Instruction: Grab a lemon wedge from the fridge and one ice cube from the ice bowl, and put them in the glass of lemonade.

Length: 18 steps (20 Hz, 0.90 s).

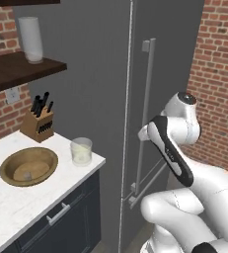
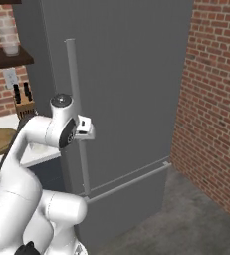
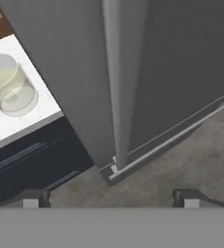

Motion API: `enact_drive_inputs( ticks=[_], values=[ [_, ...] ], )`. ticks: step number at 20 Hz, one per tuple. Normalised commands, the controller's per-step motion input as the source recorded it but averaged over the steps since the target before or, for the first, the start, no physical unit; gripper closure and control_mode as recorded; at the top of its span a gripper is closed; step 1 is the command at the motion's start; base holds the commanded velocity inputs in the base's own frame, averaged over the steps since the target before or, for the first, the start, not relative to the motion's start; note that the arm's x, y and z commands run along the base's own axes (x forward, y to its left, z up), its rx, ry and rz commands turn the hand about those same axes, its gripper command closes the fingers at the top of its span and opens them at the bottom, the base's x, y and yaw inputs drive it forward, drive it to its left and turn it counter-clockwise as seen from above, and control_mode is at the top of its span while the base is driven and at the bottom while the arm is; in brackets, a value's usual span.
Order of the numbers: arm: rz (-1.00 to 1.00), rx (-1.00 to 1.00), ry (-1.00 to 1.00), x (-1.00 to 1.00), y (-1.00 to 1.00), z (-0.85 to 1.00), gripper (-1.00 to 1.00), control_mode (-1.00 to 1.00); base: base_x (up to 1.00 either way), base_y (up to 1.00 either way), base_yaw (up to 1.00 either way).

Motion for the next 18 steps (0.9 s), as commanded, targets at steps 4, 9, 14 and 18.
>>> enact_drive_inputs(
  ticks=[4,9,14,18],
  values=[
    [0.10,0.19,-0.20,0.27,0.01,0.62,-1.00,-1.00,0.00,0.00,0.00],
    [0.12,0.21,-0.14,0.58,-0.01,0.79,-1.00,-1.00,0.00,0.00,0.00],
    [0.13,0.14,-0.03,0.62,0.02,0.62,-1.00,-1.00,0.00,0.00,0.00],
    [0.07,0.00,0.13,0.82,0.61,0.00,-1.00,-1.00,0.00,0.00,0.00]
  ],
)
